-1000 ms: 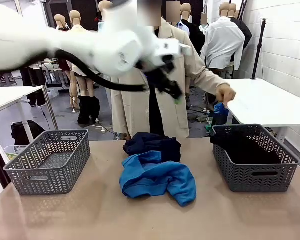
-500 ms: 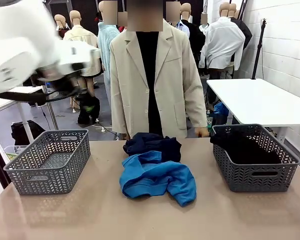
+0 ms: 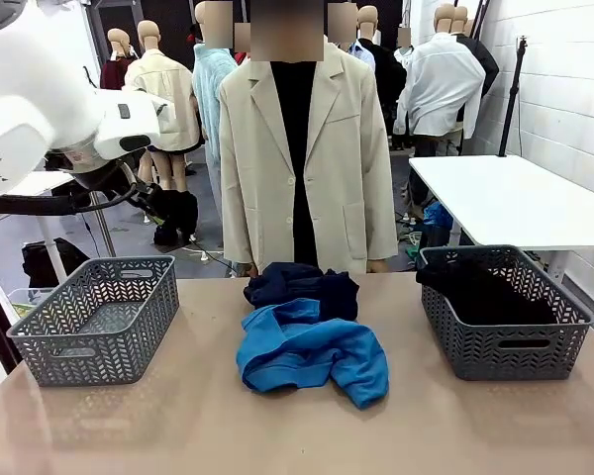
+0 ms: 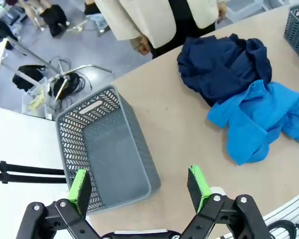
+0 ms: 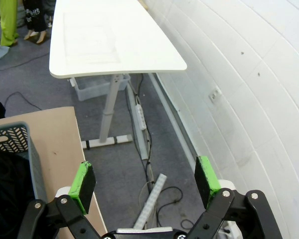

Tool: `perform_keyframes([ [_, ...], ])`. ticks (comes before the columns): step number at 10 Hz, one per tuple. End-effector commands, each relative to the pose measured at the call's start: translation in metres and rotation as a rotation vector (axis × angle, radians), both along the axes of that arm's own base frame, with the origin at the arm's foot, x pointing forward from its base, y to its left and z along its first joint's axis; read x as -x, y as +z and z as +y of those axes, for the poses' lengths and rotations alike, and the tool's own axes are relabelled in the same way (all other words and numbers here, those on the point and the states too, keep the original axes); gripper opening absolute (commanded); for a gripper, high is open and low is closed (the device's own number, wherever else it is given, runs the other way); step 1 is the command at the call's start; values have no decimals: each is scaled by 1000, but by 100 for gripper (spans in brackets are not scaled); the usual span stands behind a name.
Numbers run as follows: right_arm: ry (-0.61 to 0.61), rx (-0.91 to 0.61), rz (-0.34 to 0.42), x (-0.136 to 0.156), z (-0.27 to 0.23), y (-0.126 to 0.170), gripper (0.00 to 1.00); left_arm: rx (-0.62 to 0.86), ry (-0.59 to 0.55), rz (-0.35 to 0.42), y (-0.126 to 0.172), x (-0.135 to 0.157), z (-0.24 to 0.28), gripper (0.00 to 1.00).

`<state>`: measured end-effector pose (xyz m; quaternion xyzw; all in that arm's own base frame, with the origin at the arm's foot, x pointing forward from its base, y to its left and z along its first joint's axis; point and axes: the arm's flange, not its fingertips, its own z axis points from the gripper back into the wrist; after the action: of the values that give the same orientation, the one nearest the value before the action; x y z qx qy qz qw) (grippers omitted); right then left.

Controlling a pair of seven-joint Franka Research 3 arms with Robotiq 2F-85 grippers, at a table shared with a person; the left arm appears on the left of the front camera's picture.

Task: Sort the tops and bottoms.
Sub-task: Lift clothes from the center of the table with your right hand.

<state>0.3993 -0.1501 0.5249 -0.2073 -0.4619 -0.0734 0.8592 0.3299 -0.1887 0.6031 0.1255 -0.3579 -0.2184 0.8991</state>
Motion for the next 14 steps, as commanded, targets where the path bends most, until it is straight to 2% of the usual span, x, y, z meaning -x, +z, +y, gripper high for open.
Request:
perform_keyframes([
  [1,5,5,5,0,-1,0,100,-39,28,24,11,0,37,100],
  [2,5,5,5,0,-1,0,100,-72,99,80,11,-9,84,100],
  [4,5,5,5,0,-1,0,100,-106,158,181,9,0,177,100],
  [5,5,5,5,0,-1,0,100,-76,212,237,12,11,214,100],
  [7,5,5,5,0,-1,0,100,45,243,238,23,32,265,100],
  [8,5,5,5,0,-1,0,100,95,219,248,25,35,274,100],
  [9,0,0,0,0,0,0,100,0,244,245,13,26,266,100],
  [11,189,-38,8,-16,56,32,100,0,244,245,13,26,266,100],
  [14,492,-170,114,-31,164,73,100,0,244,245,13,26,266,100],
])
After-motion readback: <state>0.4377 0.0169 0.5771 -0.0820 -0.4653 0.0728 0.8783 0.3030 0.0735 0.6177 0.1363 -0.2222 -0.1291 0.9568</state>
